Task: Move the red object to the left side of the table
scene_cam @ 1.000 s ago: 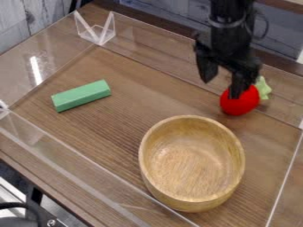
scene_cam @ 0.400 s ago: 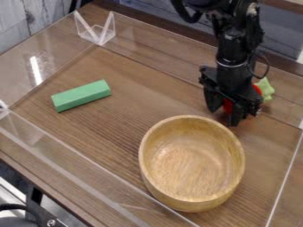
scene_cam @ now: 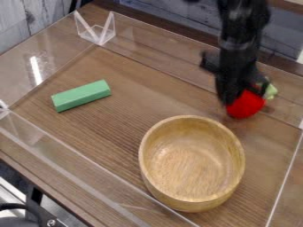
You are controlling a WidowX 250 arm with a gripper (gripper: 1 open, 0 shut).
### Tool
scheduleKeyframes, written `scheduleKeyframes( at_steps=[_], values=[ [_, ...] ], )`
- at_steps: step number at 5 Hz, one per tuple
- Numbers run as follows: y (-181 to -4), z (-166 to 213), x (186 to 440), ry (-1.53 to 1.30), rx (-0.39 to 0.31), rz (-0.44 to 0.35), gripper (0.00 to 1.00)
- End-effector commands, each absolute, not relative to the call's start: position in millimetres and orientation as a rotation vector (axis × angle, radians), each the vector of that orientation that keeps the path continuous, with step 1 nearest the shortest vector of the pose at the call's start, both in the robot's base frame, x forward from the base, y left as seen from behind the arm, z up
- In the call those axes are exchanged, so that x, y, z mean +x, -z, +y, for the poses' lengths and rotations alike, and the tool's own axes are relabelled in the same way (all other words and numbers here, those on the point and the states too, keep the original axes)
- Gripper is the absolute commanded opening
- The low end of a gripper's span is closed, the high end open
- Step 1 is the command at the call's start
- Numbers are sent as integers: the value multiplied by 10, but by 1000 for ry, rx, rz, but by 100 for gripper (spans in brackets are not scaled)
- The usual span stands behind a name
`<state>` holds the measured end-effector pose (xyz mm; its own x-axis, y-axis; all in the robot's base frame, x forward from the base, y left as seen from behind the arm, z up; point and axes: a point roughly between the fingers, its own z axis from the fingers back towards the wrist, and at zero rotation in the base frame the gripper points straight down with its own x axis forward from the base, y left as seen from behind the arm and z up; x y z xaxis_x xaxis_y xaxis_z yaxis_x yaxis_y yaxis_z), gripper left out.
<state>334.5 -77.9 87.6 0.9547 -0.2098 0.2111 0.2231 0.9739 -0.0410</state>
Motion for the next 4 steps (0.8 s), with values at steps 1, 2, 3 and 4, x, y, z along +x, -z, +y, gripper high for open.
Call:
scheduleKeyframes(
  at_steps=[1, 2, 3, 4],
  values=[
    [-1567, -613, 3382, 180, -62, -321, 0],
    [-1860, -290, 3350, 61, -21, -371, 0],
    [-1789, -354, 3307, 21, -15, -361, 0],
    [-1762, -345, 3278, 124, -35, -334, 100]
  ],
)
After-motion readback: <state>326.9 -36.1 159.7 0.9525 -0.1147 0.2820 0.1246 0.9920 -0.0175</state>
